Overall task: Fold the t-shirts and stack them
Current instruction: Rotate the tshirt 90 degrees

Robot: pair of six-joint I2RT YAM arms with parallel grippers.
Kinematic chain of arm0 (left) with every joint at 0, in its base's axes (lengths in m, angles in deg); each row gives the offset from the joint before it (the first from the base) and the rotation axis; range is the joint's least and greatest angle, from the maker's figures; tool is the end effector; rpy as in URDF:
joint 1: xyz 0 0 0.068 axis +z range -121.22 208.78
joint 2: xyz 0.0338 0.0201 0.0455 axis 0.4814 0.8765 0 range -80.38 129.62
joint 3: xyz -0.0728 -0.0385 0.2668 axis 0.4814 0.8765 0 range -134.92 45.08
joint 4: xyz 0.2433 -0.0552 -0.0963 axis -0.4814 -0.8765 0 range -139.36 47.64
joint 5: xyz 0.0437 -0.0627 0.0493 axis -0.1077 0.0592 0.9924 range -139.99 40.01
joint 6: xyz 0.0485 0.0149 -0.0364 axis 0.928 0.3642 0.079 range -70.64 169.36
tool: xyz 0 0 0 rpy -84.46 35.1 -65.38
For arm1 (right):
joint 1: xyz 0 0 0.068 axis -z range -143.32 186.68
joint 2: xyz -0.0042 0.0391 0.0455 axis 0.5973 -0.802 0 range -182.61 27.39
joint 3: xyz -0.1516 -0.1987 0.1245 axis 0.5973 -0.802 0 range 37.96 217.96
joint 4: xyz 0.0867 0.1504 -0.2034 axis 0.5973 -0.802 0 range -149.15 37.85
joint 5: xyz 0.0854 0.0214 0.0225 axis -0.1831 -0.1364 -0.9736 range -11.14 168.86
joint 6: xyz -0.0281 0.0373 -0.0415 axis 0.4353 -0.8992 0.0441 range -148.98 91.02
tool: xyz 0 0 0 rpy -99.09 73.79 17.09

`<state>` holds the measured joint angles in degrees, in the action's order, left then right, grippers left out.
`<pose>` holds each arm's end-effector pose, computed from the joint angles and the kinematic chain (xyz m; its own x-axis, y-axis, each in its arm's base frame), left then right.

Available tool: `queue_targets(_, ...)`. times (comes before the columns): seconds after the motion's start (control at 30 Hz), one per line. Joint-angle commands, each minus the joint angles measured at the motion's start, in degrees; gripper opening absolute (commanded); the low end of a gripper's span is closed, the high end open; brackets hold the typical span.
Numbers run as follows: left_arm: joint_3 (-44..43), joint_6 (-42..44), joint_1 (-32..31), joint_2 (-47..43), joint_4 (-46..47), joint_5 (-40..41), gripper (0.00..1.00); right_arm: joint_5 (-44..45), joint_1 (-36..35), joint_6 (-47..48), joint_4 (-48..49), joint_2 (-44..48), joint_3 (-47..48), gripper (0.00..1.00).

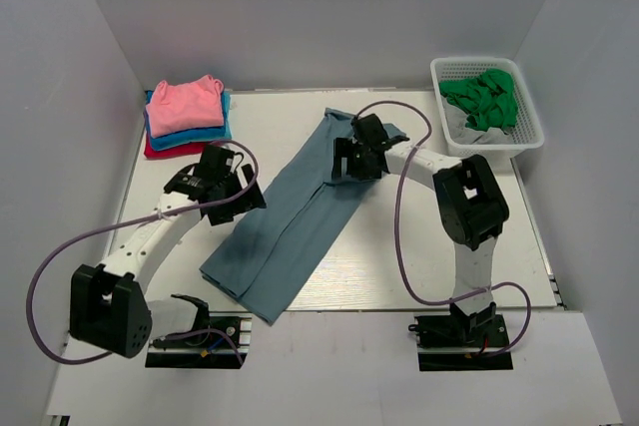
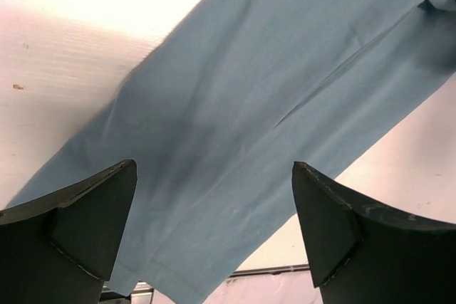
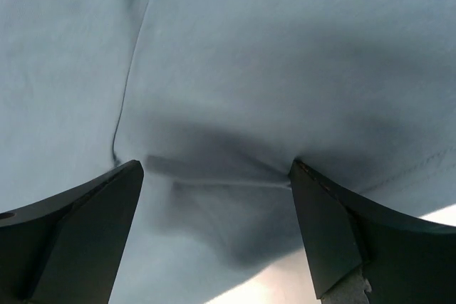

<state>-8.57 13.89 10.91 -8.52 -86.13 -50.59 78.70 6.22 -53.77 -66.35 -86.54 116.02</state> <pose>0.2381 -0.0774 0.2418 -0.8650 -0.3307 -0.3773 -0.2338 0.9311 -0.2801 0.3849 0.2265 0.1690 -0.8133 0.0082 -0.5818 -0.1844 0.9447 0.2711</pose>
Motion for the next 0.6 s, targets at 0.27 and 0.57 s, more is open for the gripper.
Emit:
queue_targets(0.27,4.07,-1.37,0.03,0.56,5.35,-1.94,1.0,-2.52,12.0,4.38,-13.32,-20.53,26.94,0.9)
queue_targets(0.57,11.36,-0.75,-1.12,5.14,14.04,-9.07,1.0,-5.64,12.36,19.08,-12.44,-25.13,44.73,0.9)
